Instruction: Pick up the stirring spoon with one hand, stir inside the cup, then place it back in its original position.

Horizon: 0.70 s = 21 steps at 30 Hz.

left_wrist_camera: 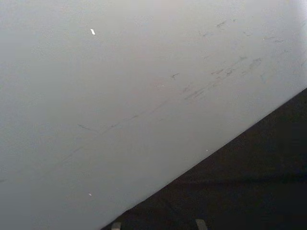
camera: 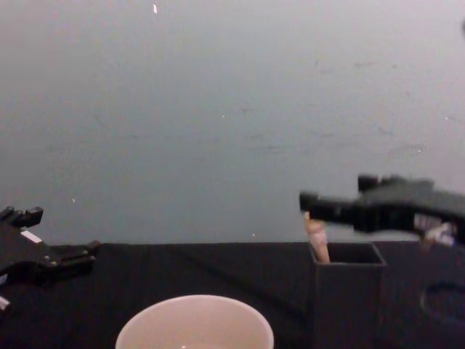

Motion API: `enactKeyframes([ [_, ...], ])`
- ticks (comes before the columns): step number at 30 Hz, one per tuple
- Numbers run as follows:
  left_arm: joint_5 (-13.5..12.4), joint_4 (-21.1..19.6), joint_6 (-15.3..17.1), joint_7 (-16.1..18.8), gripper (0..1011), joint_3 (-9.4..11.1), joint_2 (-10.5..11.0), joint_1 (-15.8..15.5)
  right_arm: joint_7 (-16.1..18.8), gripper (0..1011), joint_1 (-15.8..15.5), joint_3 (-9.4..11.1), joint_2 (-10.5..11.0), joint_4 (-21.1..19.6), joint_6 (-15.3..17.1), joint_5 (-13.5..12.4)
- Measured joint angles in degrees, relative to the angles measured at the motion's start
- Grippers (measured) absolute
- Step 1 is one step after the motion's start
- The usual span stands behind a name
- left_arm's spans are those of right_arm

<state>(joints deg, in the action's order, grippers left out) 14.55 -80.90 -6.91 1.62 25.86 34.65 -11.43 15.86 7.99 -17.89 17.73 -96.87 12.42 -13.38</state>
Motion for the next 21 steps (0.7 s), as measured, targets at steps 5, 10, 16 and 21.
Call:
enactKeyframes([
  [5,0.0,0.0,0.0,0.0,1001,0.0,0.0,0.0,-0.95,1002,-0.11,2.31,-1.42,-0.7,-3.57,-1.8],
  [10,0.0,0.0,0.0,0.0,1001,0.0,0.0,0.0,-8.67,1002,0.82,5.2,-4.53,2.26,-7.19,1.67],
  [16,0.0,0.0,0.0,0.0,1001,0.0,0.0,0.0,-15.0,1002,2.3,6.99,-6.4,7.78,-6.2,6.38],
  [21,0.0,0.0,0.0,0.0,1001,0.0,0.0,0.0,-15.91,1002,2.92,7.32,-6.57,10.98,-4.68,8.28],
])
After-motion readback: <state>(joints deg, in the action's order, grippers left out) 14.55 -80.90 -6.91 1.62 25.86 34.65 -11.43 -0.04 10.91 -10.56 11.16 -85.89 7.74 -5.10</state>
